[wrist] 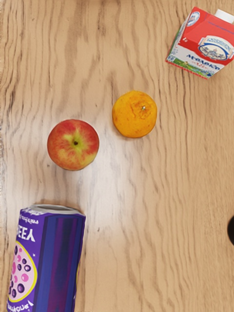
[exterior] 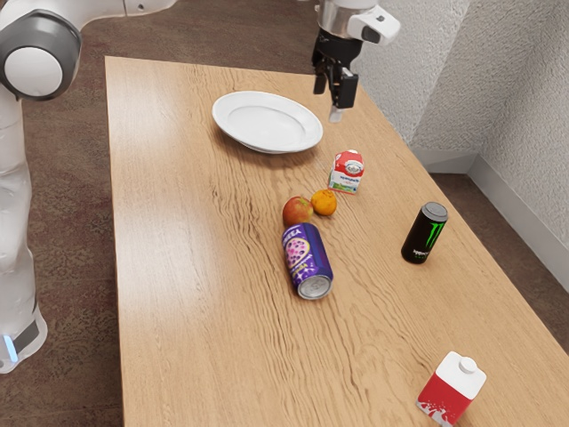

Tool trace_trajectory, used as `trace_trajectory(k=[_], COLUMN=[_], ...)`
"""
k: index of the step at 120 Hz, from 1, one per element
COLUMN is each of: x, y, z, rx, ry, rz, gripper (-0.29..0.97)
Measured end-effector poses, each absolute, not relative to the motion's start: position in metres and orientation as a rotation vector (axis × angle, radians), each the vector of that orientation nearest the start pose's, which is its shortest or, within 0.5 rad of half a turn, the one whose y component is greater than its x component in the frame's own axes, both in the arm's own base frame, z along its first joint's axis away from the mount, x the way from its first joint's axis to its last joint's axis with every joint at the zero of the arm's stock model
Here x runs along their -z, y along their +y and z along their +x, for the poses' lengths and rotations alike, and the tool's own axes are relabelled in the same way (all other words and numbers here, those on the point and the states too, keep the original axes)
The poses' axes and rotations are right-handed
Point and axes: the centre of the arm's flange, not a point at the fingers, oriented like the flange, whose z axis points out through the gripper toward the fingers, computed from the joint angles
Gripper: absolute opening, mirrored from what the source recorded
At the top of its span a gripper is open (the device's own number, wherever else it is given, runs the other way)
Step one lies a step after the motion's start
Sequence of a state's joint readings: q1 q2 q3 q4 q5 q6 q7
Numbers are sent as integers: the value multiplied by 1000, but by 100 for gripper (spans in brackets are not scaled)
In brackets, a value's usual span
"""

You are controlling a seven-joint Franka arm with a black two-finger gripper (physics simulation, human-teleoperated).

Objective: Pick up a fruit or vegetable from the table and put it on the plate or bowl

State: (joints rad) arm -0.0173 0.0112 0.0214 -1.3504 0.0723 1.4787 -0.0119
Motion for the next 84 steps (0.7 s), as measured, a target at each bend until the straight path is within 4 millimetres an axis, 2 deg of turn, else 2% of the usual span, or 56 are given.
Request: trace_trajectory(k=[28,32,37,43,47,51,55,70,77,84], x=[-711,-727,-780,-819,-835,-841,-831,-759,-717,-692], y=[16,17,19,21,24,26,28,23,40,54], z=[544,539,523,506,497,494,506,576,606,623], rx=[167,212,364,482,530,544,514,363,280,240], ry=[-66,-70,-77,-87,-97,-104,-108,-77,-113,-145], rz=[-3092,-3097,-3083,-3062,-3044,-3036,-3038,-3065,-3086,-3097], gripper=[68,68,68,68,68,68,68,68,68,68])
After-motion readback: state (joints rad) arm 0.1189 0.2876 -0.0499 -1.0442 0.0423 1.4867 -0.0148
